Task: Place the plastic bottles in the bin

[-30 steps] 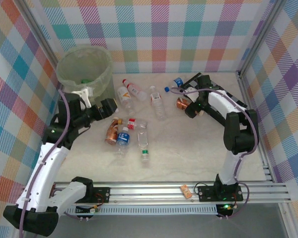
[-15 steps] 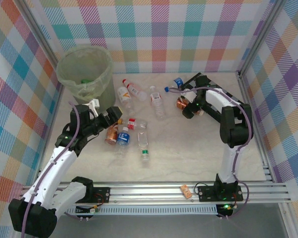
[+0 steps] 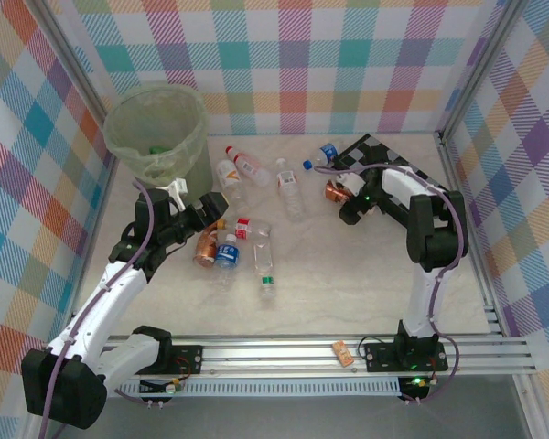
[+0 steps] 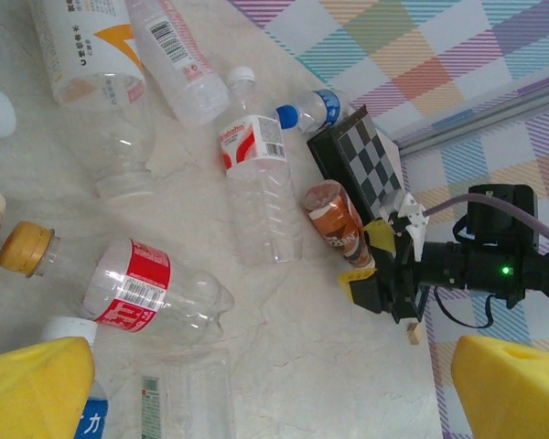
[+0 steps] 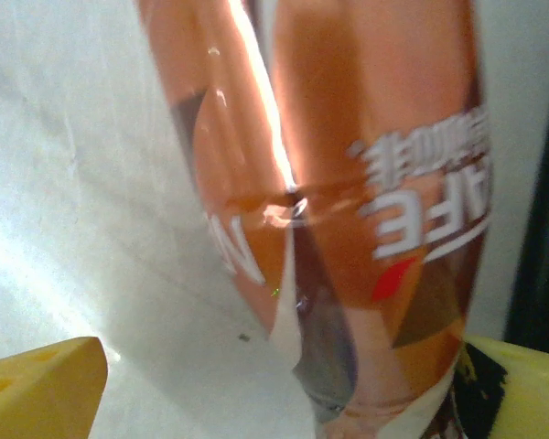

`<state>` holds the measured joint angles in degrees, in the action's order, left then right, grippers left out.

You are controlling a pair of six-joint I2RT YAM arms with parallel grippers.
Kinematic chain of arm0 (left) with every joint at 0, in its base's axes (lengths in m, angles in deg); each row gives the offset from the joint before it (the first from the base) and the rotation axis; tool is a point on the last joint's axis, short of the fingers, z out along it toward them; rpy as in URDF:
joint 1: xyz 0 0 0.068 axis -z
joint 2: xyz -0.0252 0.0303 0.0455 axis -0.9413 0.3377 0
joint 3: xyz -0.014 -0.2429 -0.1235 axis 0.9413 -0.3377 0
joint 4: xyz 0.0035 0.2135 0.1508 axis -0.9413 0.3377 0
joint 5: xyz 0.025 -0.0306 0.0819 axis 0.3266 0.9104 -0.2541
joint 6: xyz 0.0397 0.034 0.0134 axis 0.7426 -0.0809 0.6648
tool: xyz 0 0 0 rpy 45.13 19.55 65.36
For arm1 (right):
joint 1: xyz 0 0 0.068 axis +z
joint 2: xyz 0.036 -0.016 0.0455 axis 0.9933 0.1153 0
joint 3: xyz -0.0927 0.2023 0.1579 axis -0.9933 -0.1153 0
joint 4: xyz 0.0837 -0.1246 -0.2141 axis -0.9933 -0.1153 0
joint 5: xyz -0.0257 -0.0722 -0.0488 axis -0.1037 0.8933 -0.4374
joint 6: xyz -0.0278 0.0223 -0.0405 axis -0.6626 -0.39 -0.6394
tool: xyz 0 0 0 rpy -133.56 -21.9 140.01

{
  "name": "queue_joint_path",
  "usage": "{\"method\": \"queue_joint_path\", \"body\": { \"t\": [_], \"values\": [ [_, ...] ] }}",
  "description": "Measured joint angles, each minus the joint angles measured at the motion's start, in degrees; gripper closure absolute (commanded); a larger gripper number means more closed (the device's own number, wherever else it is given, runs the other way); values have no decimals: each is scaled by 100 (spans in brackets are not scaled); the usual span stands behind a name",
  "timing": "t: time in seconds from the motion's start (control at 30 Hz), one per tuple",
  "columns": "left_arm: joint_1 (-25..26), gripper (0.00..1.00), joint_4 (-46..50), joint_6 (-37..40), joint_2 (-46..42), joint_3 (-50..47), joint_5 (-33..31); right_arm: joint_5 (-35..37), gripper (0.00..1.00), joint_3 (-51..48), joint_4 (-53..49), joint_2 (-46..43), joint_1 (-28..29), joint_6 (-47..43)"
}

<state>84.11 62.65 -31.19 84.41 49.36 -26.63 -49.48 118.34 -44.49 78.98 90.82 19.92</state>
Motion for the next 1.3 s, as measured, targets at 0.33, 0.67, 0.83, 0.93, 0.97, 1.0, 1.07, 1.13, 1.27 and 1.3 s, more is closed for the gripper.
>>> {"method": "queue_joint_path", "body": {
  "t": [0.33,0.67,0.83,0.93,0.97,1.0,1.07,1.13,1.27,1.3],
  "values": [
    [0,1,0,24,-2,0,0,26,41,-398,59,-59,-44,323],
    [0,0,-11,-55,-70,0,2,-42,65,-688,-146,-540,-42,774],
    [0,0,-225,-304,-85,-4,87,-205,66,-874,-282,-1117,-42,1187],
    [2,0,-798,-682,-85,-170,275,-442,68,-1027,-323,-1565,-24,1665],
    [2,0,-1049,-855,-81,-271,343,-542,68,-1117,-302,-1753,-7,1862],
    [15,0,-1283,-1036,-61,-367,398,-654,68,-1263,-223,-1998,39,2103],
    [79,0,-1709,-1379,35,-503,470,-863,69,-1626,28,-2522,251,2608],
    [225,0,-2037,-1600,173,-529,511,-1104,69,-2037,387,-3058,678,3209],
    [643,0,-2411,-1725,310,-507,487,-1615,69,-2876,1346,-3805,1628,4376],
    [758,0,-2446,-1740,352,-481,481,-1722,69,-3062,1558,-3928,1838,4658]
  ]
}}
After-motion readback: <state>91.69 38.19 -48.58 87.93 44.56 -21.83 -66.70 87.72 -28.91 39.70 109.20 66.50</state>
